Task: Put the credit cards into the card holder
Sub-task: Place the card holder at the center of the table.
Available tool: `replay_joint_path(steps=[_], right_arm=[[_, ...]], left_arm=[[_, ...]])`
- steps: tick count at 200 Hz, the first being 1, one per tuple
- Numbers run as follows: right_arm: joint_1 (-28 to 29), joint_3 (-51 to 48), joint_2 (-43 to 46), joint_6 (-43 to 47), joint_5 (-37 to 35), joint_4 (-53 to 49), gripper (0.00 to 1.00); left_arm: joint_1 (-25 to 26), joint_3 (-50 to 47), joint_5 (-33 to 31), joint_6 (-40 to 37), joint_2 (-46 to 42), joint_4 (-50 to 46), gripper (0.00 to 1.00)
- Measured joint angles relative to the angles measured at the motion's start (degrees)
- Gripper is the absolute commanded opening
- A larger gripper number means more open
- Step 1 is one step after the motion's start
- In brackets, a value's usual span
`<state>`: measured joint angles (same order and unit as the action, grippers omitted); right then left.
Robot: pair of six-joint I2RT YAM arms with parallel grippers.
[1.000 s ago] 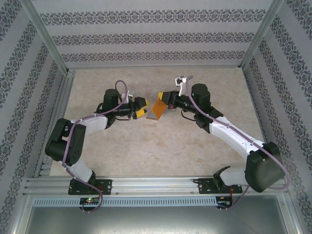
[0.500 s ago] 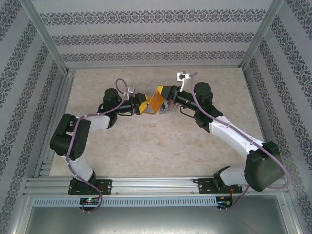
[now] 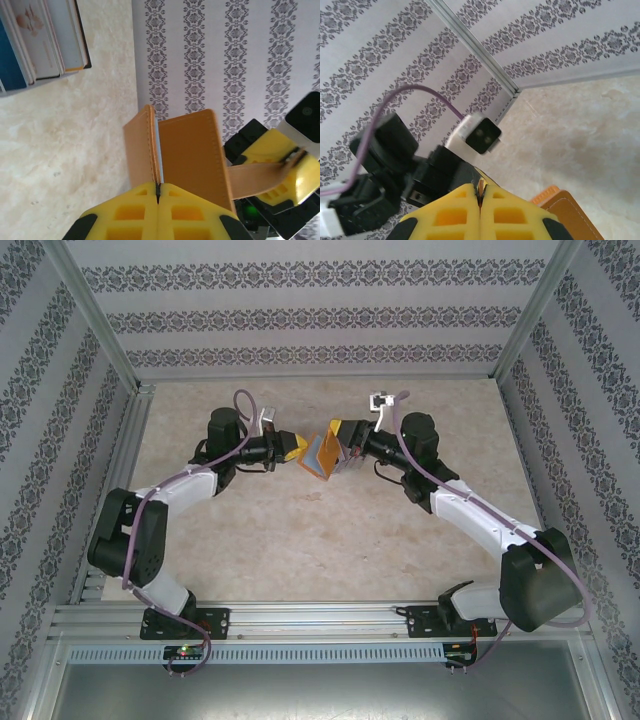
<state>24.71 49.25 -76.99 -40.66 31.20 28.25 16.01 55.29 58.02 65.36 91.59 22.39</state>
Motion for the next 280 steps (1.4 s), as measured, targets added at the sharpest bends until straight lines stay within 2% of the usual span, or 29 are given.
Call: replay_joint_path(steps=[38,80,107,133,152,187,222,252,280], right_arm=[[1.16,-1.44,-0.85,1.33,-0.09,-4.39,0.03],[6.36,-2.54,-10.40,2.56,-1.03,-6.75,0.03],[9.35,-2.56,-17.79,3.37,-3.41,-7.76,0.09],[10.60,-2.54,-22.14,3.63,-4.81,-8.83,0.24],[10.54,-2.36,-22.53,4.50,-5.44,-10.73,0.39],[9.90,-0.26,-19.76,6.60,-7.21,-16.74,0.47],[9.18,4.76,-14.27,9.31,-7.87,-24.57,0.44],[11.23,8.81,-13.70,8.41,-6.05,-26.36,0.29],[15.52,12.72,-18.49,5.95,-3.34,-26.10,0.20]], left_arm=[[0.00,6.69,-7.80,-17.97,-4.42,-25.46,0.00],[-0.02,4.55,-20.31,-28.94,-8.24,-41.00,0.00],[0.02,-0.04,-26.51,-31.12,-9.25,-43.95,0.00],[0.02,-4.11,-30.23,-31.32,-9.46,-44.17,0.00],[0.02,-5.42,-31.71,-31.32,-9.53,-44.11,0.00],[0.02,-5.55,-33.22,-31.28,-9.86,-43.71,0.00],[0.02,-7.63,-33.46,-30.03,-10.01,-41.66,0.00],[0.02,-9.62,-34.69,-28.68,-11.15,-40.87,0.00],[0.02,-10.08,-34.99,-27.61,-12.15,-40.52,0.00]])
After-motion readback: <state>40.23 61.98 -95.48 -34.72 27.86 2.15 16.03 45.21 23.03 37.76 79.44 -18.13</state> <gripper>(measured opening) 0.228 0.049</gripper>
